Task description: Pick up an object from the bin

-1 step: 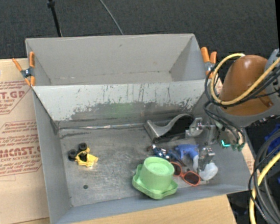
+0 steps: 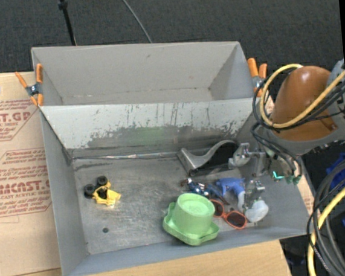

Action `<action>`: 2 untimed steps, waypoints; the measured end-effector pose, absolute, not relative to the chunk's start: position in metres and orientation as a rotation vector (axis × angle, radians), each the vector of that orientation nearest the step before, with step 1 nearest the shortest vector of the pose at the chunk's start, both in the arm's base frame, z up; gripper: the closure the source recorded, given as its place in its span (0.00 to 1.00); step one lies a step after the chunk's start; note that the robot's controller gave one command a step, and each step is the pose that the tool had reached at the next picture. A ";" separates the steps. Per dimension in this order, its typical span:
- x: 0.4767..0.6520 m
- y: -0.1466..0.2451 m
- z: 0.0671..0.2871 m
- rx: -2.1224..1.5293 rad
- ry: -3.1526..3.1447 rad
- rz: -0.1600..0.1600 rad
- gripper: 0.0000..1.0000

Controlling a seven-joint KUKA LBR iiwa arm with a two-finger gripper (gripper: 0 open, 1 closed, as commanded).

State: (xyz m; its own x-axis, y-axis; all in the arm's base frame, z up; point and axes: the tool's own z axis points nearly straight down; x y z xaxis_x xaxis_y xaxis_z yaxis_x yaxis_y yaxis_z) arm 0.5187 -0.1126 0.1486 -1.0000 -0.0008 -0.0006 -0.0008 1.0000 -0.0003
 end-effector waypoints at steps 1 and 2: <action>0.532 -0.100 0.080 -0.170 3.095 -0.008 1.00; 0.532 -0.100 0.080 -0.170 3.095 -0.008 1.00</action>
Offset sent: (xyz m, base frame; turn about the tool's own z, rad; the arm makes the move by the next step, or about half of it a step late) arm 0.0000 0.0000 0.0000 0.0000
